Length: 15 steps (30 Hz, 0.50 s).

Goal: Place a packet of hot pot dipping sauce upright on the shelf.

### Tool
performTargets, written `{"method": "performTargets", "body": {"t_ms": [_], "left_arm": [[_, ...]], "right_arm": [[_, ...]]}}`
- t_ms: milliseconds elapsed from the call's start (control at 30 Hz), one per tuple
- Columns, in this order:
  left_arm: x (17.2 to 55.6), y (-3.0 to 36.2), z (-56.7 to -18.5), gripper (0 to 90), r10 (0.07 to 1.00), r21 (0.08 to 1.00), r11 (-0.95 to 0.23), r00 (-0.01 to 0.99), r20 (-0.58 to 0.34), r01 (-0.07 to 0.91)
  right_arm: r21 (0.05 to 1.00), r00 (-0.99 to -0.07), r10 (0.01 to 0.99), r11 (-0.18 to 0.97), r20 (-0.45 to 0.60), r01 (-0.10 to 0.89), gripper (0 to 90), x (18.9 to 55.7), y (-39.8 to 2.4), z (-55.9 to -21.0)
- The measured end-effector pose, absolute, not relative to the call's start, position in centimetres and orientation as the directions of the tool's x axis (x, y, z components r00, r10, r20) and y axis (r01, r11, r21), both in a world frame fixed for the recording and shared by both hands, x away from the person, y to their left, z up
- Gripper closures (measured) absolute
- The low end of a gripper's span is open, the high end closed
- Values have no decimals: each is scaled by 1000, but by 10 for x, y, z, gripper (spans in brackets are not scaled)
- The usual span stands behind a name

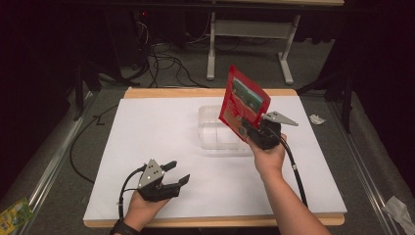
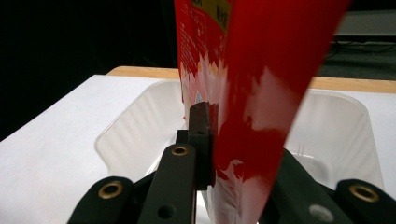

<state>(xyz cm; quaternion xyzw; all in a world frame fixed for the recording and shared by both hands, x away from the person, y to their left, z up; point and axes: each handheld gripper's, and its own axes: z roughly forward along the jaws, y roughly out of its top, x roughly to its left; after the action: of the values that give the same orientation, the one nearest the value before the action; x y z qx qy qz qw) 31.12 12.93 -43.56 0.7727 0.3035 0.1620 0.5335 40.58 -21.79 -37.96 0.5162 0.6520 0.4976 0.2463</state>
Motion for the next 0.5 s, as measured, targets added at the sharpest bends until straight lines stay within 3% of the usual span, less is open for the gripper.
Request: {"method": "performTargets", "body": {"t_ms": [500], "left_arm": [[312, 132, -435, 342, 636, 924, -238, 767, -84, 299]], "right_arm": [[900, -257, 946, -69, 195, 430, 834, 429, -190, -389]]}}
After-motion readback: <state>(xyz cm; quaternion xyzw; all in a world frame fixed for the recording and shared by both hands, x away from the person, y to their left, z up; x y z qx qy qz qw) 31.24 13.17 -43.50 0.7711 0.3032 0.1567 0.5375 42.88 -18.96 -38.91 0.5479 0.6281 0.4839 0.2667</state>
